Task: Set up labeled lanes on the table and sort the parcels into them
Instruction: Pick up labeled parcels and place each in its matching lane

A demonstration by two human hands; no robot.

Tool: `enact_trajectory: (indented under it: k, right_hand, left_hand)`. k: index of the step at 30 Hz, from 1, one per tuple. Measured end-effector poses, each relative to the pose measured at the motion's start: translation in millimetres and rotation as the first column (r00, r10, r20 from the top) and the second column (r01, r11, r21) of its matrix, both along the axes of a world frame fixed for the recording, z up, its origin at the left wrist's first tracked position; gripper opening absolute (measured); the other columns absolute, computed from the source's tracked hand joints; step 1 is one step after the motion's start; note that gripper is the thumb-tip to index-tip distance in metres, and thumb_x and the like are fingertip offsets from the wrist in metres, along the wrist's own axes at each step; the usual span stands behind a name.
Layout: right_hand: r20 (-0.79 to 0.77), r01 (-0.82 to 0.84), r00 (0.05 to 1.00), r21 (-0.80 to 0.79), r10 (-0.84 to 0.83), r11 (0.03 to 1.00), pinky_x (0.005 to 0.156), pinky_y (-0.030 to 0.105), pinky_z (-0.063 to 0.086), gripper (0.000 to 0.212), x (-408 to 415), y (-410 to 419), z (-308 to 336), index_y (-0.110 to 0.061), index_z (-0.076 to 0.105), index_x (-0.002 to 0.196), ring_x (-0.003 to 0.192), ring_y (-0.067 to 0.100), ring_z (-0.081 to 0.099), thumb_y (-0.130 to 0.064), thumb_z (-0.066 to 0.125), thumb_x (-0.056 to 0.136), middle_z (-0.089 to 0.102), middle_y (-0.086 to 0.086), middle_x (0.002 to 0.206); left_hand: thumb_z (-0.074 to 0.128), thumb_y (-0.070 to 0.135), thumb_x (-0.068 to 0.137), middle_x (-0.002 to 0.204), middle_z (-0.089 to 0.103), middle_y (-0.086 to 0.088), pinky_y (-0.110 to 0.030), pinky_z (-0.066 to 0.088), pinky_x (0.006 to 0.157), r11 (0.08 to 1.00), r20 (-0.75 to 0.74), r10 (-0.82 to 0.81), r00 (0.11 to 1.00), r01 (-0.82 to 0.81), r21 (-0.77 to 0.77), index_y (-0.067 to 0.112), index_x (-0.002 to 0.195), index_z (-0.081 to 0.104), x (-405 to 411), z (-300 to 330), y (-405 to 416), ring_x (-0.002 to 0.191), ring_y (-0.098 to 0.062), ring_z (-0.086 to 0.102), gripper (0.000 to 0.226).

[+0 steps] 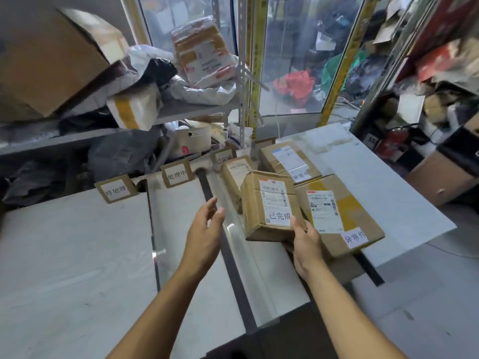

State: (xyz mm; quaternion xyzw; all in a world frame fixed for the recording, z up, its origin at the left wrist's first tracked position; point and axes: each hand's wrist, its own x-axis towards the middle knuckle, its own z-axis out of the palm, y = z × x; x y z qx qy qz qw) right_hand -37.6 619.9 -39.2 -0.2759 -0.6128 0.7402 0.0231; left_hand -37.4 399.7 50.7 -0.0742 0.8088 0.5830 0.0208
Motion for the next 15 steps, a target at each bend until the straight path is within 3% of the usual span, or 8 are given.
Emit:
enact_trajectory:
  k: [3, 7, 10, 12, 15]
  right_hand:
    - [0.005, -0.02, 1.0, 0.001, 0.02, 1.0, 0.081, 0.032, 0.058, 0.023, 0.9, 0.6, 0.3, -0.022, 0.065, 0.115, 0.097, 0.011, 0.072, -0.035, 0.061, 0.096, 0.077, -0.003, 0.103]
    - [-0.002, -0.014, 1.0, 0.209, 0.015, 0.978, 0.064, 0.009, 0.051, 0.006, 2.7, 1.3, -1.2, -0.031, 0.064, 0.102, 0.084, -0.008, 0.068, -0.03, 0.064, 0.096, 0.073, -0.016, 0.09]
    - [0.052, -0.091, 0.995, 0.287, 0.08, 0.954, 0.058, 0.004, 0.047, 0.004, 4.6, -0.4, -8.5, -0.032, 0.061, 0.1, 0.085, -0.004, 0.066, -0.029, 0.062, 0.097, 0.068, -0.019, 0.092]
    - [0.09, -0.146, 0.988, 0.29, 0.125, 0.946, 0.058, 0.005, 0.047, 0.013, 5.2, -2.3, -15.5, -0.028, 0.058, 0.111, 0.092, -0.002, 0.063, -0.03, 0.059, 0.099, 0.066, -0.017, 0.097]
    - [0.151, -0.194, 0.976, 0.255, 0.16, 0.947, 0.072, 0.018, 0.053, 0.021, 5.0, -4.2, -29.7, -0.026, 0.057, 0.12, 0.1, 0.009, 0.066, -0.031, 0.056, 0.1, 0.069, -0.011, 0.104]
  left_hand:
    - [0.042, 0.041, 0.102, 0.153, 0.042, 0.004, -0.016, 0.034, 0.093, 1.0, 0.01, -0.009, 1.0, 0.01, -0.009, 0.03, 0.148, 0.038, -1.1, -2.6, 4.4, 0.124, -0.001, 0.039, 0.047]
    - [0.042, 0.044, 0.101, 0.153, 0.041, 0.004, -0.024, 0.035, 0.097, 1.0, 0.027, -0.015, 1.0, 0.016, -0.017, 0.03, 0.148, 0.038, -1.6, -5.3, 8.4, 0.134, -0.011, 0.041, 0.049]
    - [0.042, 0.043, 0.102, 0.152, 0.042, 0.004, -0.025, 0.036, 0.097, 1.0, 0.036, -0.019, 0.999, 0.019, -0.002, 0.03, 0.147, 0.038, -2.0, -8.0, 11.4, 0.134, -0.012, 0.042, 0.047]
    - [0.042, 0.043, 0.102, 0.152, 0.042, 0.004, -0.027, 0.037, 0.098, 1.0, 0.049, -0.025, 0.998, 0.025, 0.006, 0.031, 0.147, 0.038, -1.1, -9.5, 14.8, 0.136, -0.014, 0.042, 0.047]
    - [0.042, 0.046, 0.1, 0.153, 0.041, 0.005, -0.028, 0.037, 0.097, 0.999, 0.066, -0.033, 0.997, 0.032, 0.011, 0.033, 0.146, 0.039, 2.4, -12.1, 17.9, 0.138, -0.017, 0.041, 0.048]
